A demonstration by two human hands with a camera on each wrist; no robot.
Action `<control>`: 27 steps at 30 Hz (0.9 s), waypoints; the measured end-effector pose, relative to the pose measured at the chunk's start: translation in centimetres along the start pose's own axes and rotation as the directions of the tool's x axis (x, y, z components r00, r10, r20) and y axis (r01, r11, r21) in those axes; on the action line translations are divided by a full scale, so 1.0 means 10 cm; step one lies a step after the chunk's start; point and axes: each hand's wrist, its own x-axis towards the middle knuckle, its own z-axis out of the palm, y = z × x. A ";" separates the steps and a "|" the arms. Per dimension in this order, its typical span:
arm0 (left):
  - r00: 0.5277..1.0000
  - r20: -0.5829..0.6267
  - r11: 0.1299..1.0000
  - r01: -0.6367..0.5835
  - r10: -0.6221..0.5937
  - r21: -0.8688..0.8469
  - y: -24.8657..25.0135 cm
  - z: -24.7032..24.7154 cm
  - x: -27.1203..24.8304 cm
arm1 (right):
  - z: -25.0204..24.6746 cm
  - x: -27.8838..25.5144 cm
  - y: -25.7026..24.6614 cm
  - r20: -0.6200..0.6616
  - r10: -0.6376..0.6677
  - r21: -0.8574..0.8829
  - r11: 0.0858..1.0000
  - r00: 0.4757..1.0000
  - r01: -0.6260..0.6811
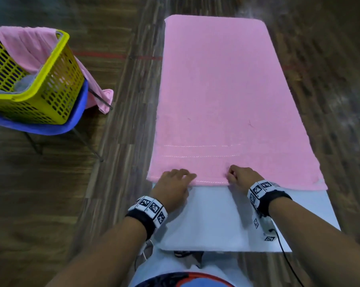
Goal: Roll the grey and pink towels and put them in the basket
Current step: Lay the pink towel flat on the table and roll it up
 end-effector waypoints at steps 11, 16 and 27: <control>0.909 0.096 0.877 0.358 -0.406 0.321 0.74 0.18 0.20 | -0.03 -0.07 0.93 -0.075 -0.272 -0.192 0.948 0.959 0.254; 0.771 0.093 0.741 0.560 -0.630 0.370 1.09 0.27 0.55 | -0.22 -0.21 1.77 -0.032 -0.175 -0.166 0.972 0.984 0.168; 0.707 0.090 0.672 0.614 -0.702 0.414 1.19 0.34 0.81 | -0.51 -0.35 2.90 -0.100 0.056 -0.307 0.948 0.993 -0.084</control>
